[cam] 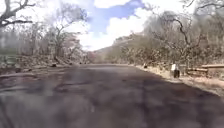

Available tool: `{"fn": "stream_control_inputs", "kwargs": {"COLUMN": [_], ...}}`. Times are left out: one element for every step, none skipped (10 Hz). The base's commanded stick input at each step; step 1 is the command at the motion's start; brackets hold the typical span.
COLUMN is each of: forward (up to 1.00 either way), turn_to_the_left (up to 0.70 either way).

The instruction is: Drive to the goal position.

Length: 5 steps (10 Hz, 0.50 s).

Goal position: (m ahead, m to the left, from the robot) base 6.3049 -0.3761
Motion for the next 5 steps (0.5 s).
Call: {"fn": "stream_control_inputs", "kwargs": {"forward": [0.69, 0.69, 0.69, 0.68, 0.70], "turn_to_the_left": [0.00, 0.00, 0.00, 0.00, 0.00]}}
